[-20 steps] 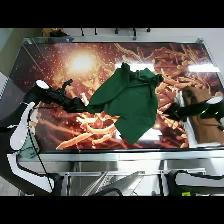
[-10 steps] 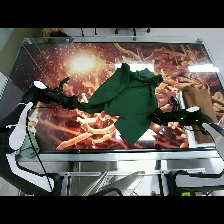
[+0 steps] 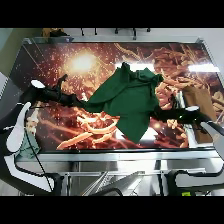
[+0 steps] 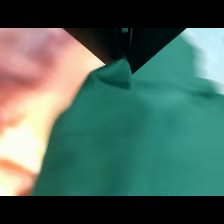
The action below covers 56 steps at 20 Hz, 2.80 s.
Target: Fold the shirts.
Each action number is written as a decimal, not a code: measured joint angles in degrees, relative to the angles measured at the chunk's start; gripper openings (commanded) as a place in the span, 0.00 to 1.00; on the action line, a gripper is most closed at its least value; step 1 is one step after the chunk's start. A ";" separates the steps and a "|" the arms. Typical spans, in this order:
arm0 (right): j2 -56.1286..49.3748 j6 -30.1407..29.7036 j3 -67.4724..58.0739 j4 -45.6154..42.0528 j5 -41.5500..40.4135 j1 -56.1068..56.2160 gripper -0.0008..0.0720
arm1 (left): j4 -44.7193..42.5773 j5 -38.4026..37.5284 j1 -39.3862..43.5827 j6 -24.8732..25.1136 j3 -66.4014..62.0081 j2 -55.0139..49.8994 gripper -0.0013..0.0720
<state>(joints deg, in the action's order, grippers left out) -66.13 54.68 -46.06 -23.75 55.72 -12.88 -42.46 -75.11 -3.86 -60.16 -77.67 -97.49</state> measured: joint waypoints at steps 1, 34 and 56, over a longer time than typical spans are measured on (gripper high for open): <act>1.84 -0.46 -2.93 1.20 1.49 -0.33 0.04 | 1.36 -0.15 -0.83 -0.24 -0.70 1.88 0.03; -27.28 -7.89 -47.91 2.80 4.44 -2.08 0.04 | -17.64 5.35 -1.62 -12.79 -37.48 -16.35 0.04; -40.89 1.46 -70.88 -27.50 10.23 0.13 0.43 | -26.27 6.34 4.42 -16.90 -38.42 -26.18 0.91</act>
<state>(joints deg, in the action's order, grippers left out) -107.02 56.14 -116.95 -51.24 65.95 -12.75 -68.73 -68.77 0.56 -77.06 -116.09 -123.68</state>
